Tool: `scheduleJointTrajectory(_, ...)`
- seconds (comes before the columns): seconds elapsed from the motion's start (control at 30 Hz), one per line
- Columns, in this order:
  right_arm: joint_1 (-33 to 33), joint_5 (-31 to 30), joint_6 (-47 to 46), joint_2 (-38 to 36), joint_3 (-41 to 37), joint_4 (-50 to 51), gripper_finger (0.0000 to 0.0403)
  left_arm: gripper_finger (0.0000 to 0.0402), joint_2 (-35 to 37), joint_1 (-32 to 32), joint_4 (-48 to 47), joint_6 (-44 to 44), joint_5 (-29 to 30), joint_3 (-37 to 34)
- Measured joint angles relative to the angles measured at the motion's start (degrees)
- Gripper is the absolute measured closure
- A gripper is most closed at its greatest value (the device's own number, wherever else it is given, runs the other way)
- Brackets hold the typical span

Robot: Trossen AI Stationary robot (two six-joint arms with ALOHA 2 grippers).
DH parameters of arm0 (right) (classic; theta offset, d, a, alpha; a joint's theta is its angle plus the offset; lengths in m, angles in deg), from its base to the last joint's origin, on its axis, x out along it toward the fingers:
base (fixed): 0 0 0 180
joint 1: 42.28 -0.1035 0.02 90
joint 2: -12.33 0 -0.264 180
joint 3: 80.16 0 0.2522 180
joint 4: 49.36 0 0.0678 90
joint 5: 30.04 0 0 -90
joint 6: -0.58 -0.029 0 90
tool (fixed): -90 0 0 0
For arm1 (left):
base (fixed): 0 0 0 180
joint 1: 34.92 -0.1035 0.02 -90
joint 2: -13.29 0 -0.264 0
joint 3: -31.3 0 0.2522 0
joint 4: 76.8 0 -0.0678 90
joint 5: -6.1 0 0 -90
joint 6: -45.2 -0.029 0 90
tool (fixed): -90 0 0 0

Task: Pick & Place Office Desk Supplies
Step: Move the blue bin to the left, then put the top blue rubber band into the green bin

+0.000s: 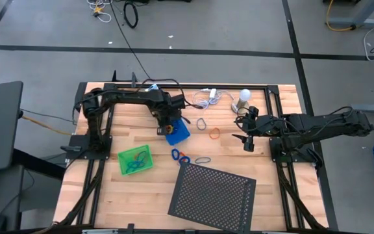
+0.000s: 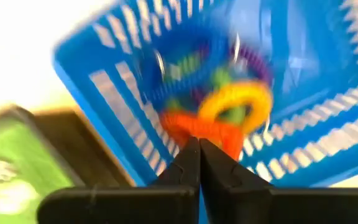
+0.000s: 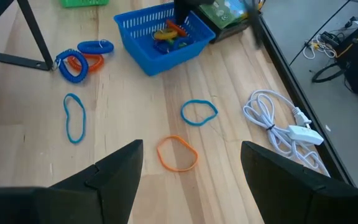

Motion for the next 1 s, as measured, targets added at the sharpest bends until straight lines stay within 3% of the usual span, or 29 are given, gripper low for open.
scheduleJointTrajectory(0.17,0.0,-0.01,0.0,-0.01,0.0,-0.93,0.0124,0.0398,4.88,0.3,5.9,-0.19,-0.47,0.0)
scheduleJointTrajectory(0.3,0.03,-0.01,0.02,0.01,-0.02,-3.03,0.0124,0.0378,7.75,0.19,15.12,-0.35,-4.96,0.07)
scheduleJointTrajectory(0.6,0.05,-2.28,0.22,0.04,0.0,-5.65,0.0124,0.0283,4.12,-0.25,34.44,3.97,-17.6,0.4)
scheduleJointTrajectory(0.8,0.05,-2.68,0.66,0.04,0.0,-4.99,0.0124,0.0203,-3.83,-0.07,32.31,6.44,-18.84,7.36)
scheduleJointTrajectory(1.0,0.12,-3.37,1.28,0.04,0.0,-3.27,0.0124,0.0191,-13.71,-0.11,19.66,6.92,-12.1,20.78)
